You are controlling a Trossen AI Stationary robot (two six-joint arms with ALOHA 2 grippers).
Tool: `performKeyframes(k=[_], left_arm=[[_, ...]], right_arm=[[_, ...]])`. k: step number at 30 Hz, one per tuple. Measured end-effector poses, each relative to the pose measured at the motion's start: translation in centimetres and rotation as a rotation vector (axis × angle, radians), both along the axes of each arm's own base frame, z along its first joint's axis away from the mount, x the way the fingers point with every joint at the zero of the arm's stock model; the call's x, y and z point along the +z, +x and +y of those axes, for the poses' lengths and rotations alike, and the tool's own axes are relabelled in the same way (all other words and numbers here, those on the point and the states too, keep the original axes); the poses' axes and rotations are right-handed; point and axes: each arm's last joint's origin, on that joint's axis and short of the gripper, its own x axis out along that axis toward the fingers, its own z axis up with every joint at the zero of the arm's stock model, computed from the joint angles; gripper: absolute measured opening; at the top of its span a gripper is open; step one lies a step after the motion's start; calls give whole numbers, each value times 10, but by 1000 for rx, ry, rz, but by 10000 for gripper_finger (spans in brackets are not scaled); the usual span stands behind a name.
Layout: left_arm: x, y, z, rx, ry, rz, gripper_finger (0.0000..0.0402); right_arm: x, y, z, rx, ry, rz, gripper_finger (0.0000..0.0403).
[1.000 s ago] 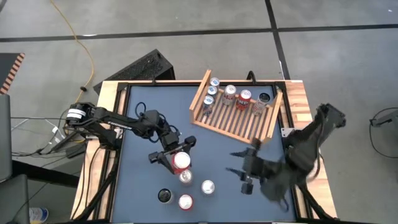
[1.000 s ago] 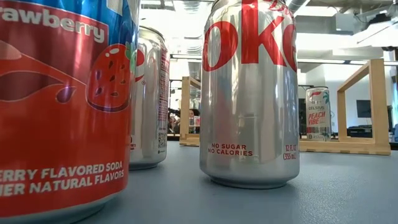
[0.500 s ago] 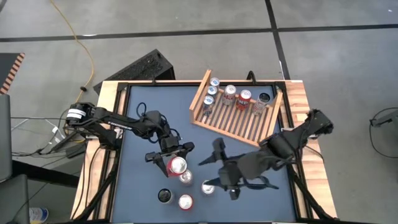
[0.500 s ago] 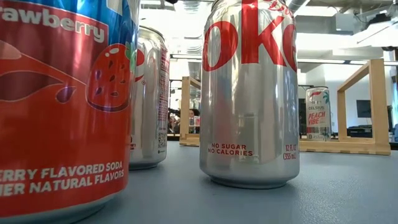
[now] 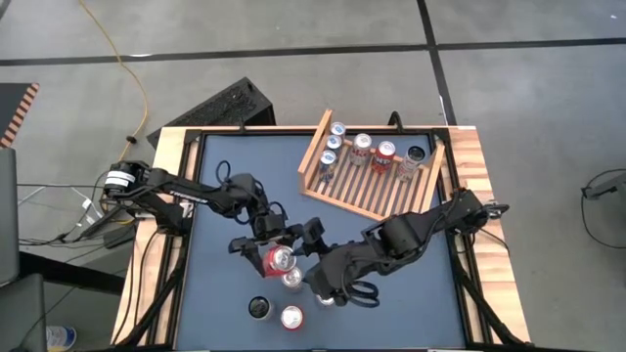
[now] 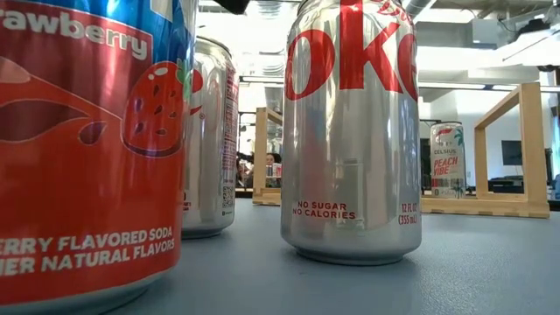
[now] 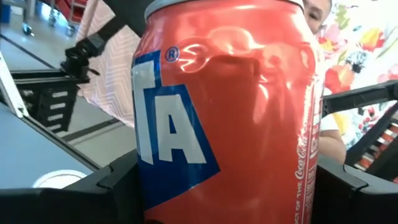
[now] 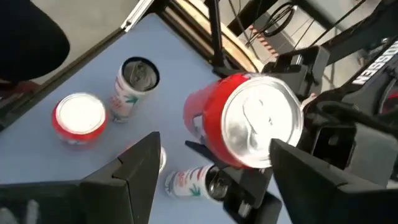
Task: Place canned beverage on shelf
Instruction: Put the top red soda can aligned with the other red soda can on the shelf
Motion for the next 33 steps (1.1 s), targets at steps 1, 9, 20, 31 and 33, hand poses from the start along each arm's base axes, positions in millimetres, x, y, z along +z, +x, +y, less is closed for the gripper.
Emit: performKeyframes(k=[1,9,20,31,33], left_arm=[[-1,0,-1,-6,2,5,293],[-5,1,-1,5,1,59,293],[-6,2,-1,32,-8,77,293],[-6,3,-4,36,-22,104,293],[-5,2,-6,31,-25,112,293]], right_arm=[[0,-1,1,5,-6,0,282],[6,0,5,74,-67,-58,282],[1,8,1,112,-152,-62,282],[1,8,0,122,-220,-62,282],[1,7,3,132,-252,-71,282]])
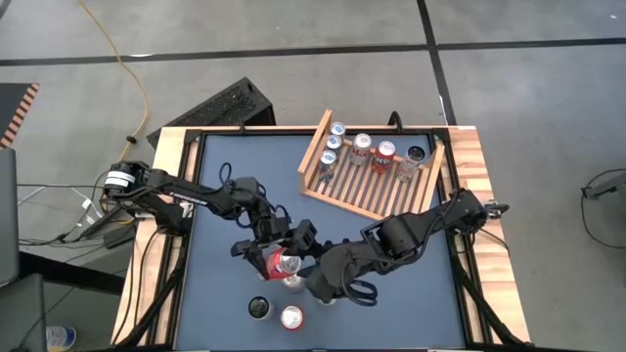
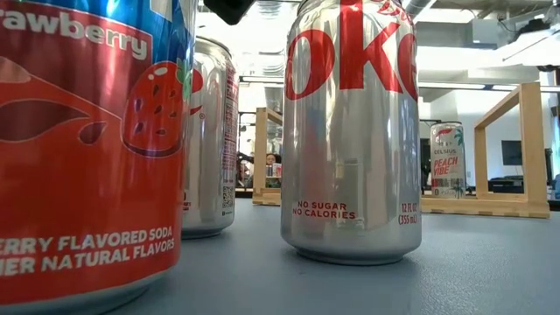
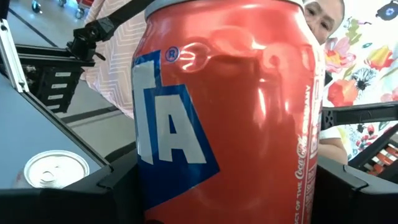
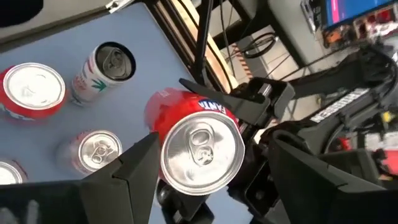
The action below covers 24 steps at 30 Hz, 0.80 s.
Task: Place canned beverage on shelf
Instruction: Put the top red soda can aligned with the other red soda can on the shelf
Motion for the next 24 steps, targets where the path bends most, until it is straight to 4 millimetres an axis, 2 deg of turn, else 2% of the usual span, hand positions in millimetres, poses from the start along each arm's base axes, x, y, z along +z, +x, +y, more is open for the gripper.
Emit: performKeyframes(k=[3,8,13,16,19,22,24], left_arm=[[0,0,-3,-8,-2,4,293],[0,0,-6,-6,-5,4,293],[0,0,-6,11,-9,9,293],[0,0,-6,13,-12,15,293],[-4,0,-6,5,-8,44,293],[-6,1,-6,8,-1,59,293],[-7,1,-6,8,1,71,293]], right_arm=[[-1,-2,2,-19,-29,6,282],[-3,1,-6,-39,62,44,282],[-3,0,-6,-23,44,44,282],[-14,10,-7,-24,49,79,286],[-30,18,-4,-34,-32,115,290],[-39,22,3,-95,-185,95,292],[-42,24,4,-106,-226,93,293]])
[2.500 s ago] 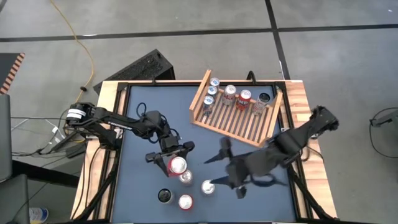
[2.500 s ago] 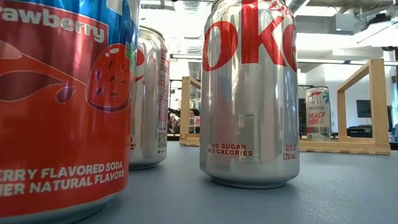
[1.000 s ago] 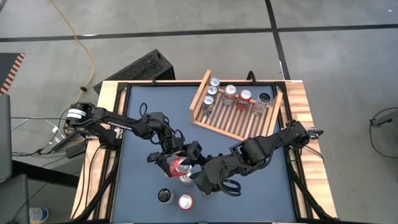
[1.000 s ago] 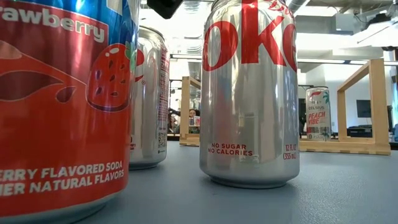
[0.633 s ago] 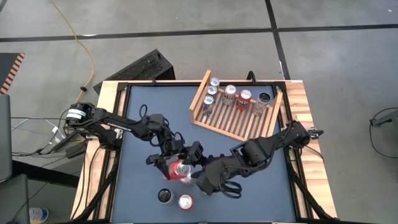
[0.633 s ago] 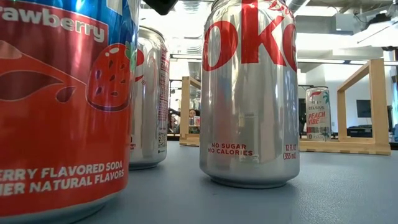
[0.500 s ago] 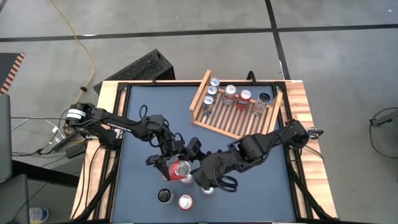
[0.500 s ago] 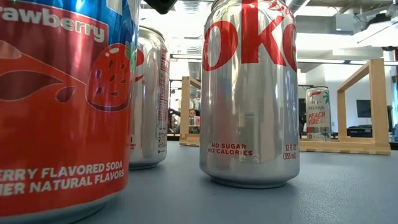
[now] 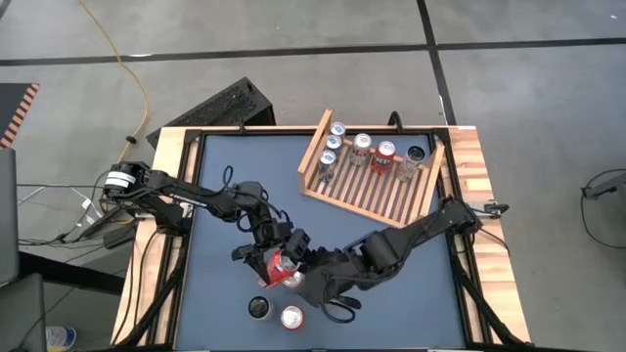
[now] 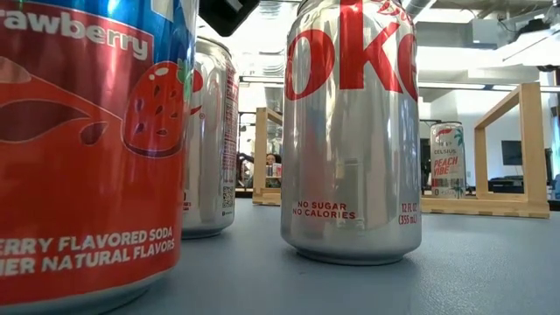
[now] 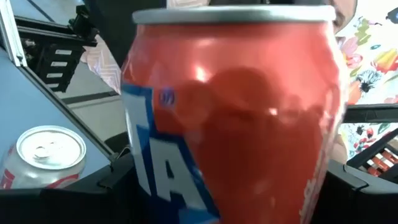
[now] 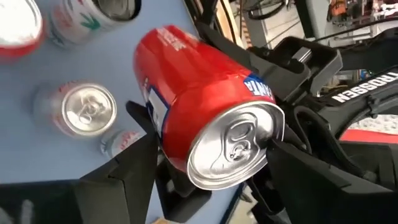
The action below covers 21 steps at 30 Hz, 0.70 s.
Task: Place canned beverage on shelf
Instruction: Put the top red soda can aligned with the other red soda can on the shelf
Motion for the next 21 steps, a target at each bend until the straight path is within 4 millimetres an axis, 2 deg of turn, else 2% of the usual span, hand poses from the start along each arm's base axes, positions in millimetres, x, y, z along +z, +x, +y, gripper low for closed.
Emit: performKeyframes(k=[3,6,12,17,21], left_arm=[[0,0,0,10,2,-2,293],[1,0,-1,17,2,-9,293],[1,0,-2,-10,3,3,293],[-1,0,-2,-18,-1,43,293],[-4,0,-2,-17,2,73,293]], right_arm=[[1,-1,0,-14,-3,-5,293],[6,-11,4,-26,20,-5,293],[30,-30,11,18,52,-71,293],[23,-27,14,126,58,-1,293],[28,-22,8,148,107,-31,293]])
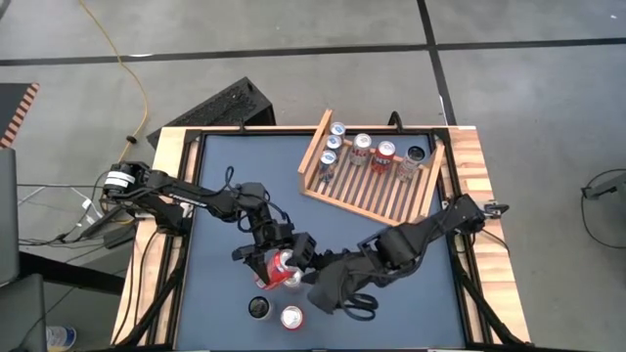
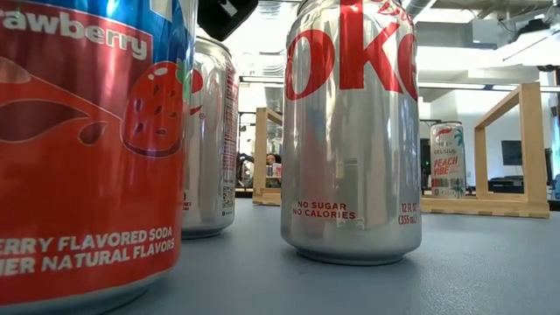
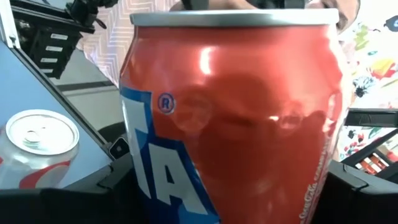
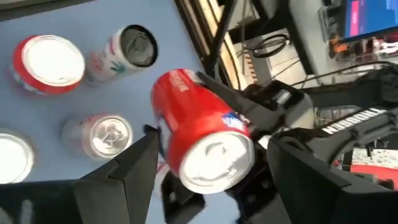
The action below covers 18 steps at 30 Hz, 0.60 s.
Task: Place canned beverage on shelf
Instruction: Put the top red soda can aligned with the other red soda can on the shelf
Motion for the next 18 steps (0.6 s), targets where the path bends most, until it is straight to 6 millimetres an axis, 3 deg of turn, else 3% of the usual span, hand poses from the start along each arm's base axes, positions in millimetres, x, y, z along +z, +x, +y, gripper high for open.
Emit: performKeyframes(k=[6,11,18], left_arm=[[-1,0,0,3,0,11,293],[-1,0,-4,-7,0,20,293],[-2,-1,-8,-18,0,30,293]], right_arm=[[2,4,-6,33,24,1,292],[-14,16,-4,66,-35,32,292],[-11,19,-9,102,-20,22,292]])
